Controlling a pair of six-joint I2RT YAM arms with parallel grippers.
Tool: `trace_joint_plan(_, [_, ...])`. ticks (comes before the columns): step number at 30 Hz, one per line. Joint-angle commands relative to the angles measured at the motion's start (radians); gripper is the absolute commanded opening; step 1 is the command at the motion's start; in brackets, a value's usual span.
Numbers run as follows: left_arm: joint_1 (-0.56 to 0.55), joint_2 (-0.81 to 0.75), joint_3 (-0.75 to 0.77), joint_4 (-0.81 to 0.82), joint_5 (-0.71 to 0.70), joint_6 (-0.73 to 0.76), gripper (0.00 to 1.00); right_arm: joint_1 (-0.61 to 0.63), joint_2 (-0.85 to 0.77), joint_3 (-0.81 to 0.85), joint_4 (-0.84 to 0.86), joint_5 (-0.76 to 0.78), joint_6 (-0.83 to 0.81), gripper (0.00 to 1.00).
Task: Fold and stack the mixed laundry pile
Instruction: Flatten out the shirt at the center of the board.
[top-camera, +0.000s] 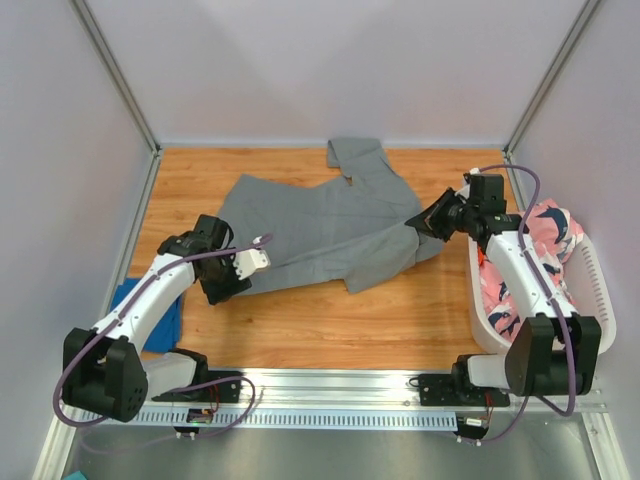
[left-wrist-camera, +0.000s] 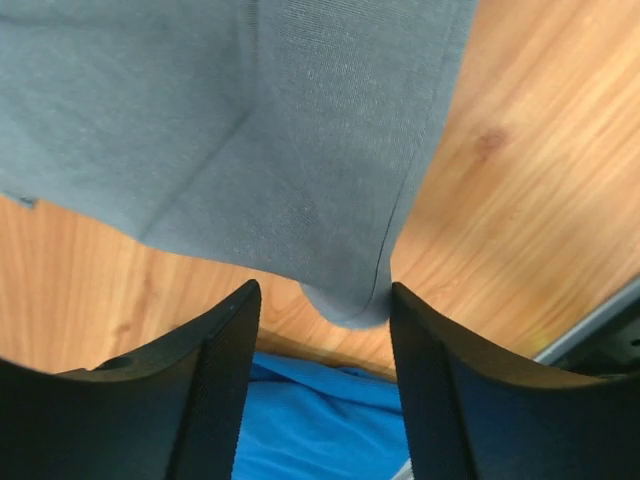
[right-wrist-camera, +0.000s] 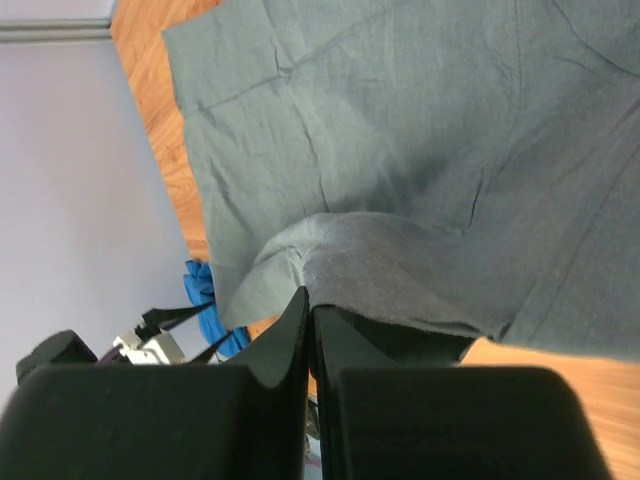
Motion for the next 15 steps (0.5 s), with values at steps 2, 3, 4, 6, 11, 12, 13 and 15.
trace_joint_plan(2, [-0.016, -0.007, -0.003, -0.048, 0.086, -0.013, 0.64, -0.005, 0.065, 0.054, 0.116, 0.017, 0.071, 0.0])
trace_joint_plan(3, [-0.028, 0.0, -0.021, -0.039, 0.064, -0.042, 0.64, -0.005, 0.079, 0.068, 0.122, 0.034, 0.08, 0.0])
trace_joint_plan(4, [-0.056, 0.006, -0.037, 0.008, 0.032, -0.062, 0.64, -0.004, 0.103, 0.077, 0.127, 0.064, 0.083, 0.0])
trace_joint_plan(6, [-0.071, 0.034, -0.092, 0.058, -0.055, -0.082, 0.64, -0.004, 0.134, 0.101, 0.132, 0.074, 0.091, 0.0])
trace_joint_plan(11, [-0.073, 0.046, -0.184, 0.16, -0.131, -0.116, 0.63, -0.005, 0.17, 0.112, 0.145, 0.063, 0.105, 0.0])
trace_joint_plan(12, [-0.073, 0.037, -0.198, 0.182, -0.193, -0.114, 0.63, -0.005, 0.17, 0.112, 0.145, 0.068, 0.103, 0.0])
trace_joint_plan(13, [-0.073, 0.033, -0.211, 0.228, -0.215, -0.119, 0.63, -0.005, 0.168, 0.112, 0.144, 0.072, 0.102, 0.0])
trace_joint_plan(15, [-0.073, 0.022, -0.228, 0.277, -0.264, -0.13, 0.58, -0.004, 0.165, 0.112, 0.145, 0.074, 0.103, 0.0])
